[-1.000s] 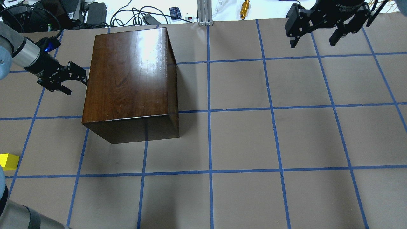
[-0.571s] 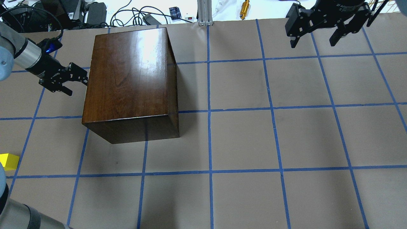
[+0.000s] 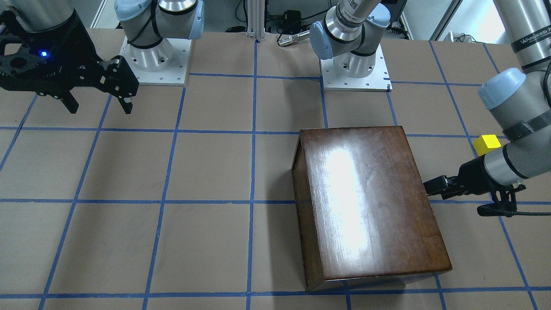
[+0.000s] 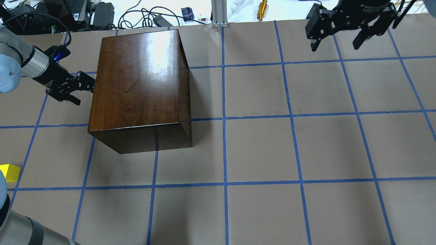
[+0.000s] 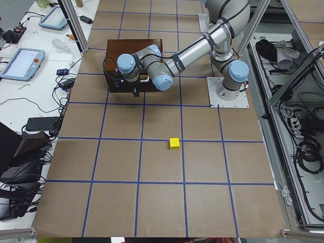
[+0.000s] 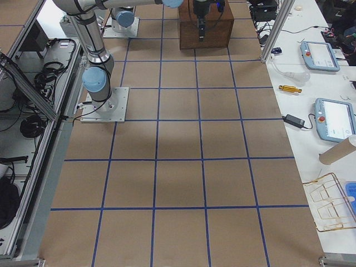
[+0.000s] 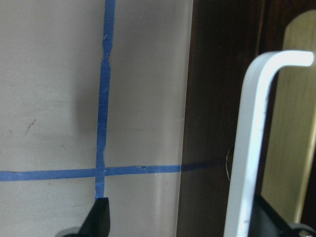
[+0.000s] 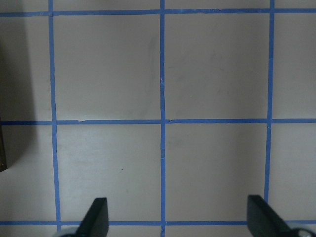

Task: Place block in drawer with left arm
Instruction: 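Lower the left gripper and hook the white drawer handle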

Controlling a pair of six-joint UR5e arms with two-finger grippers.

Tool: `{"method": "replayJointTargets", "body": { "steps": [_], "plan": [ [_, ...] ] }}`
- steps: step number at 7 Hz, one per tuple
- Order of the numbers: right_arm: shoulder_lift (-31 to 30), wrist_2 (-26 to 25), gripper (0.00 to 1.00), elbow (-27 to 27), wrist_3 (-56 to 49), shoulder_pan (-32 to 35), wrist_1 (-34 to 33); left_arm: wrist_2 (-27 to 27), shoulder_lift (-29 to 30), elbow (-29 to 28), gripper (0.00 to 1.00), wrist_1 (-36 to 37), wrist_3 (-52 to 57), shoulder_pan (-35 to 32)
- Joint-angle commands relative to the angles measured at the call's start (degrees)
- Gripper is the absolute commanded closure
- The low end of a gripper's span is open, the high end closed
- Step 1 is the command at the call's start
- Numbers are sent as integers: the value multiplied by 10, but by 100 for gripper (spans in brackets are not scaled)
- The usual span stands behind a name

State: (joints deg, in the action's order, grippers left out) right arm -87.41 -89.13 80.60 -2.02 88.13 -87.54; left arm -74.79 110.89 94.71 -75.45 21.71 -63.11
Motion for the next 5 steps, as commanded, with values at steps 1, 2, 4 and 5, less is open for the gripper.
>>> {"method": "replayJointTargets", "body": {
  "steps": [1, 2, 4, 5],
  "plan": [
    [0, 0, 0, 0, 0, -1, 0, 0, 2, -1, 0, 1, 3, 0],
    [0, 0, 0, 0, 0, 0, 0, -4, 1, -3, 0, 1, 4, 1],
    [0, 0, 0, 0, 0, 0, 0, -18, 0, -6, 0, 2, 4, 4],
    [0, 0, 0, 0, 0, 0, 0, -19, 1, -5, 0, 16, 9, 11]
  ]
}}
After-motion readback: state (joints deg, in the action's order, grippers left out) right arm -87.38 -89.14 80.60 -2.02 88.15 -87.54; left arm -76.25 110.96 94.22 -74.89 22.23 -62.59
